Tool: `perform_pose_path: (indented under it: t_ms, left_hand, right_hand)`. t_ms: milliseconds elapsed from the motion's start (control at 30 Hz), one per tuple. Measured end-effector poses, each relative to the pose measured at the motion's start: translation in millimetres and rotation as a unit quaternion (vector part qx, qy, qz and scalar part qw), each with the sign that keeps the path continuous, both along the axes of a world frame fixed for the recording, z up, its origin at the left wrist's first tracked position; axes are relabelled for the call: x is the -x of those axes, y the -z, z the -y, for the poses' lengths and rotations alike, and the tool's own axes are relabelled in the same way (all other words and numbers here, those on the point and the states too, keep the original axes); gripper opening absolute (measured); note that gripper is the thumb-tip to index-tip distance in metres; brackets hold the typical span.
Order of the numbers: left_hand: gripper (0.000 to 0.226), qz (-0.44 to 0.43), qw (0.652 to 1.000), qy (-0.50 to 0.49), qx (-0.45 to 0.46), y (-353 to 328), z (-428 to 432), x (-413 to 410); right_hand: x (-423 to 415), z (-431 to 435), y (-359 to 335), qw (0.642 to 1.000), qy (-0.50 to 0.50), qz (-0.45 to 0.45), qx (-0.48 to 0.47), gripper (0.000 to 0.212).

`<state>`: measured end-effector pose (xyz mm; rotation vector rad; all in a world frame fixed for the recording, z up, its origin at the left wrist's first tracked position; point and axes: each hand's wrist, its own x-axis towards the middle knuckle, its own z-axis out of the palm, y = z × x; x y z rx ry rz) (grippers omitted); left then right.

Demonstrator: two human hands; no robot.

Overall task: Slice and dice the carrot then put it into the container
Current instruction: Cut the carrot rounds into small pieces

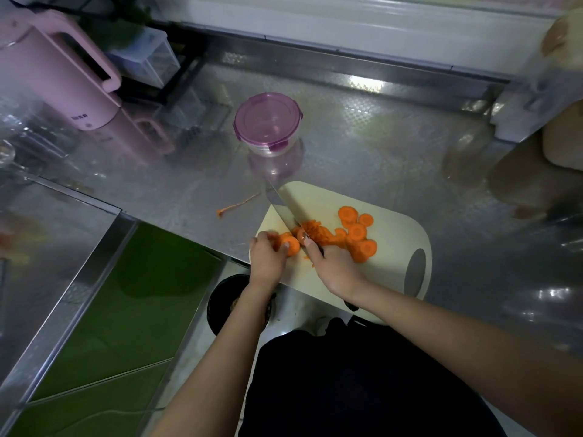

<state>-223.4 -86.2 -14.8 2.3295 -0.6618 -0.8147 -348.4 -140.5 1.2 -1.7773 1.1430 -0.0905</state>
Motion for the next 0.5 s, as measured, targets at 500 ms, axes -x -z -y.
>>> perform_pose_path:
  t_ms: [500]
  left_hand:
    - [0.025, -0.007, 0.999, -0.030, 0.033, 7.4, -5.2, 5.2]
  right_hand:
    - [5.4, 4.4, -5.4, 0.999, -0.035, -0.017, 0.020, 0.065]
